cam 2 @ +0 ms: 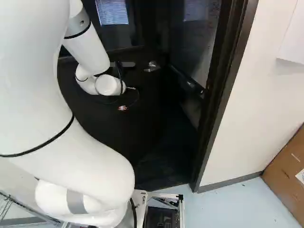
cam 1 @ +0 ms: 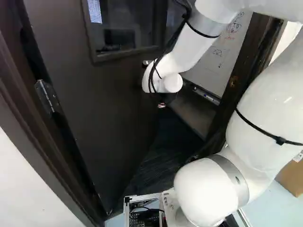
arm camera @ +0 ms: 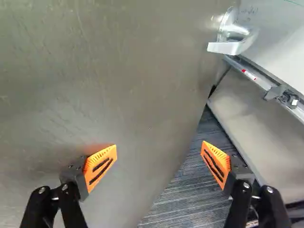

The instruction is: Open the door and move inside

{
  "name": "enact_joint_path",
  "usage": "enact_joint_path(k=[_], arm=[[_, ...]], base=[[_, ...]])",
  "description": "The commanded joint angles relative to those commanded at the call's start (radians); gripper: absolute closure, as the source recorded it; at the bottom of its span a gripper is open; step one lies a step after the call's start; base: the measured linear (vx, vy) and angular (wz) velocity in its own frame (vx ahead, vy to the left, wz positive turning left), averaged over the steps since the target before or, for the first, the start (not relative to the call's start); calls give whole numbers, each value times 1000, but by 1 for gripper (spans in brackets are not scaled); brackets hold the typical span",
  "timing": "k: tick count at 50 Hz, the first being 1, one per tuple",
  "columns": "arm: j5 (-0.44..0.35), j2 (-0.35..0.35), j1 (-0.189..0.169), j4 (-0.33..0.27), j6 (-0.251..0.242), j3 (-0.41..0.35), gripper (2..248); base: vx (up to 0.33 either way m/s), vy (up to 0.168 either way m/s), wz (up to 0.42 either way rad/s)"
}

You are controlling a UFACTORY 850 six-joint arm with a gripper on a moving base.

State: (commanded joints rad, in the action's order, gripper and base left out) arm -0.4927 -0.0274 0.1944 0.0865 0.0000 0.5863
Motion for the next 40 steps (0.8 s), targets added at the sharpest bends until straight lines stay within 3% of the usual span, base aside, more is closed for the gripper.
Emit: enact_joint_path(k=[40], arm=[[0, 169, 94, 48, 0, 177, 3]], base=[[0, 0, 0]])
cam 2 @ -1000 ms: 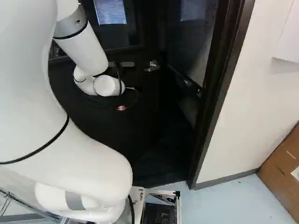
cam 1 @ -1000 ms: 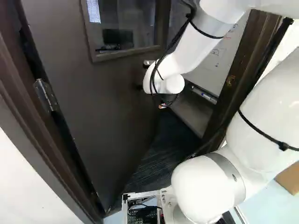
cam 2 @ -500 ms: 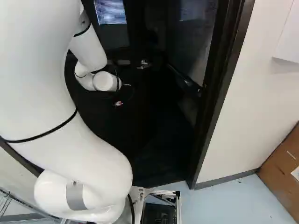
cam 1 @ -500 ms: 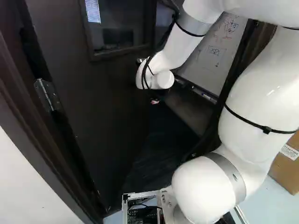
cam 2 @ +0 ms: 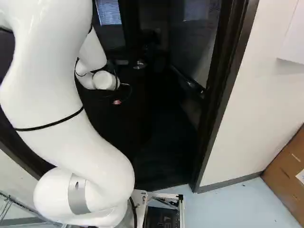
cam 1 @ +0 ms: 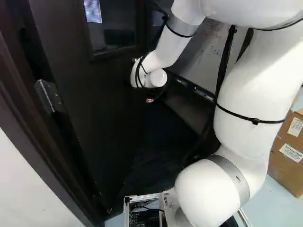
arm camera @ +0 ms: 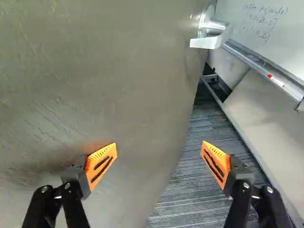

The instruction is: Open the door and move inside

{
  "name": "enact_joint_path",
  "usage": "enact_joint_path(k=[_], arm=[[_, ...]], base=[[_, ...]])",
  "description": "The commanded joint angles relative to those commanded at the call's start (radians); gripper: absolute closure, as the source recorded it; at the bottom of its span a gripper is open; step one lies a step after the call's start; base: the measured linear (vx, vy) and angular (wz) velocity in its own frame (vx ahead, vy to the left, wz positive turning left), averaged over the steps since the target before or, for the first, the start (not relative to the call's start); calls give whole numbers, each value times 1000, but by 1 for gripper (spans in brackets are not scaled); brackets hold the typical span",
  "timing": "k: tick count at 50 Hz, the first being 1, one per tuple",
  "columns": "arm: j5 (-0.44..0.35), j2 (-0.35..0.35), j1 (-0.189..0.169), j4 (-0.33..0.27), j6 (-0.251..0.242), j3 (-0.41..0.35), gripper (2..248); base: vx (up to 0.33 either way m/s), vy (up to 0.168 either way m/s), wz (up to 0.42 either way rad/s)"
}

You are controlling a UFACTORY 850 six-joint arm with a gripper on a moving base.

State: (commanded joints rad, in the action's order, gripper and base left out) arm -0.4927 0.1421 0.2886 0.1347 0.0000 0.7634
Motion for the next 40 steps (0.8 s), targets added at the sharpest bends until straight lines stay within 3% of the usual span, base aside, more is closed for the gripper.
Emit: enact_joint_path(k=[40], arm=[[0, 79, 107, 64, 0, 88, 3]], base=[[0, 0, 0]])
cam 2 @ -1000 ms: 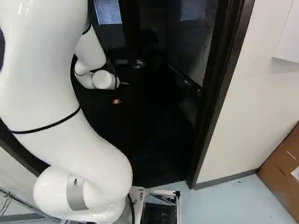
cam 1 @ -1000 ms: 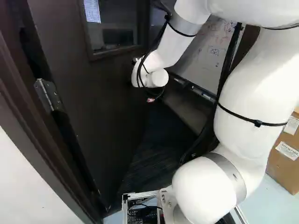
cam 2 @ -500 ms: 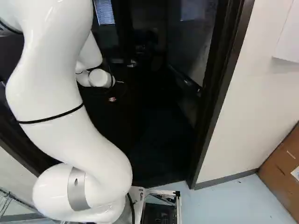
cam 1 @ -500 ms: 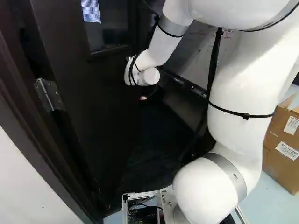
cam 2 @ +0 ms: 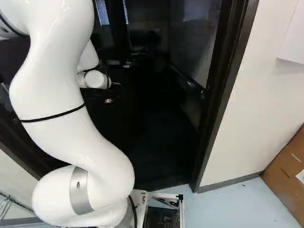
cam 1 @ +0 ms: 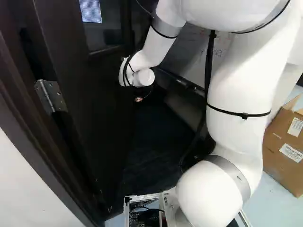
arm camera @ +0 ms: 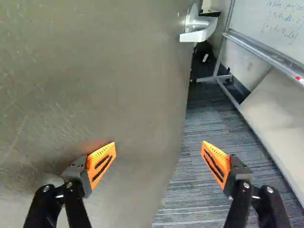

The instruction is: Open the door and move inside

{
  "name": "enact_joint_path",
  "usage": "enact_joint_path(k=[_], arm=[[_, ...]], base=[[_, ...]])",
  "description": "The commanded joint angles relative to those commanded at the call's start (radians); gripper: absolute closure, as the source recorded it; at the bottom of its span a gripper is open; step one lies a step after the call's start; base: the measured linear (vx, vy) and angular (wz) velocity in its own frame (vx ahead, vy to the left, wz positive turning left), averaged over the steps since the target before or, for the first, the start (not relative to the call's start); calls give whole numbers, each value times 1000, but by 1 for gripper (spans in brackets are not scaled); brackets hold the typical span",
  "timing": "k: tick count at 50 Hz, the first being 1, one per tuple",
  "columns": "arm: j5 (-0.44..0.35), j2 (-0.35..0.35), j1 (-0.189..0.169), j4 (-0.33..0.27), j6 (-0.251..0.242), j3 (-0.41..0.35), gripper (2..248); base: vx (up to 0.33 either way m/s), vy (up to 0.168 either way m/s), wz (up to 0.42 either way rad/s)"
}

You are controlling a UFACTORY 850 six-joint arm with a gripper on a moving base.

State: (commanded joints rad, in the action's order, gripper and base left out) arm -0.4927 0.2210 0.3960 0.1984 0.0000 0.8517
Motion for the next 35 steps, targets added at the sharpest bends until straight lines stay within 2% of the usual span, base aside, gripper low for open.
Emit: enact_joint_path(k=[35], arm=[[-8, 54, 93, 56, 0, 63, 3]], base=[[0, 0, 0]])
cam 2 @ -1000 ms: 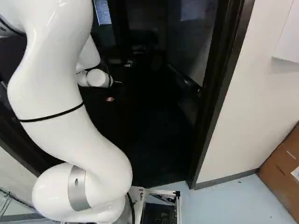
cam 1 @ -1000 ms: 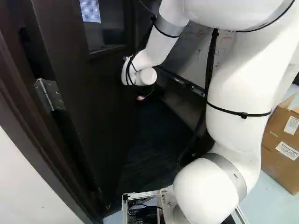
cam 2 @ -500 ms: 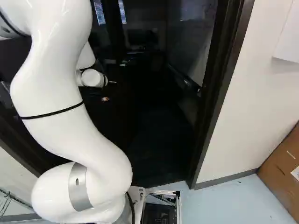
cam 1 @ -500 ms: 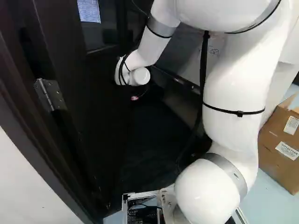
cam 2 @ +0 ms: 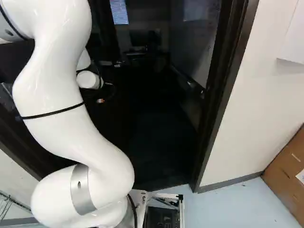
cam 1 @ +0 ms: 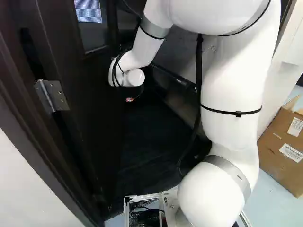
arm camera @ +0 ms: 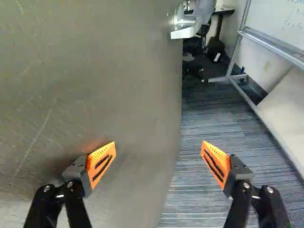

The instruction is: Open the door and move inside

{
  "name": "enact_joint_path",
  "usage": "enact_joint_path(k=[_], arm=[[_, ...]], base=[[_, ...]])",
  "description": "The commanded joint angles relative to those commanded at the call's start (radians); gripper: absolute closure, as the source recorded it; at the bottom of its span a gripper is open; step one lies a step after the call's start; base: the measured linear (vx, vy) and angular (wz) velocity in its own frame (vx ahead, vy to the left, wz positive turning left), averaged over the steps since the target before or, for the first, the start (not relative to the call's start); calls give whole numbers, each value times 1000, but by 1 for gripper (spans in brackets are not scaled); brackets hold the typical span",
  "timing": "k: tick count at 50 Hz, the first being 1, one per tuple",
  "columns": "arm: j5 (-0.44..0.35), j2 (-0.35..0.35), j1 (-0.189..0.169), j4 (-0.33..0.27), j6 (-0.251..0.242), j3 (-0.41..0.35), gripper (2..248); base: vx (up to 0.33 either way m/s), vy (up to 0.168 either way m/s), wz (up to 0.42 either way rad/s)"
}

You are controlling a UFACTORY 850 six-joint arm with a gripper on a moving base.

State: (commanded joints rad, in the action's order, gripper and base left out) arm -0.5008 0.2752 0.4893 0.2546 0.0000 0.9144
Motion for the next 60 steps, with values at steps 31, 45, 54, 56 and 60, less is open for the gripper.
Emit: enact_joint_path(k=[31, 45, 54, 56, 60], arm=[[-8, 39, 84, 17, 0, 46, 3], [-8, 63, 119, 17, 0, 75, 3], [-8, 80, 142, 17, 0, 95, 3], [-8, 84, 146, 17, 0, 100, 3], [-8, 92, 156, 17, 0, 110, 3]], base=[[0, 0, 0], [0, 0, 0], [0, 0, 0], [0, 0, 0], [0, 0, 0]])
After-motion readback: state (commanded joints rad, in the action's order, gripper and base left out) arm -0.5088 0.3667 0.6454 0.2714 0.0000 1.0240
